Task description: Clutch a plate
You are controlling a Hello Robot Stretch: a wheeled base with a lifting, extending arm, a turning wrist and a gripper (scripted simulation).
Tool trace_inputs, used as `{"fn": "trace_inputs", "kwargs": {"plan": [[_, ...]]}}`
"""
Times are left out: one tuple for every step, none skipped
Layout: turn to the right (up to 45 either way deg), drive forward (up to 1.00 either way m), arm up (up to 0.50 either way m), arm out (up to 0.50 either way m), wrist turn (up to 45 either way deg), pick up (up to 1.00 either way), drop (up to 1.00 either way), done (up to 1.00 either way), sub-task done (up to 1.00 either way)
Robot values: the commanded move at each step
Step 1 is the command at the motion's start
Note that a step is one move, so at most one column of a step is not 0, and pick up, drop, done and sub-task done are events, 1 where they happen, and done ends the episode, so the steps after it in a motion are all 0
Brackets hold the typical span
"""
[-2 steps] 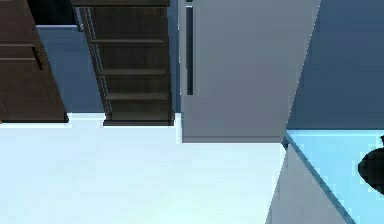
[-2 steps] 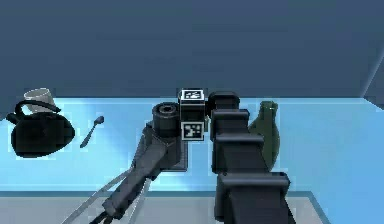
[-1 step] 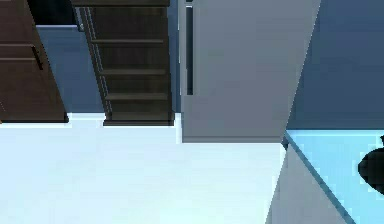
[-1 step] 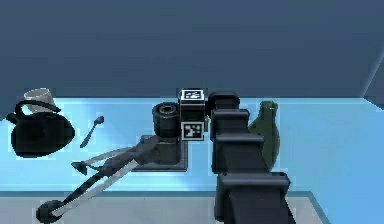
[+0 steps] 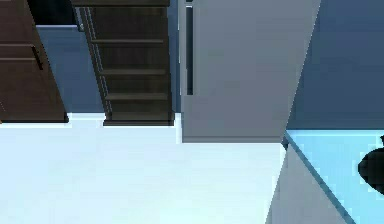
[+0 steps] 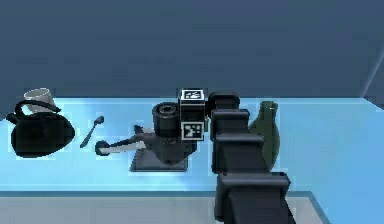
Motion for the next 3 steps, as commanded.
{"fn": "trace_inputs", "kwargs": {"plan": [[0.0, 0.0, 0.0, 0.0, 36.0, 0.0, 0.0, 0.0, 0.0], [0.0, 0.0, -0.14, 0.0, 0.0, 0.0, 0.0, 0.0, 0.0], [0.0, 0.0, 0.0, 0.0, 0.0, 1.0, 0.0, 0.0, 0.0]]}}
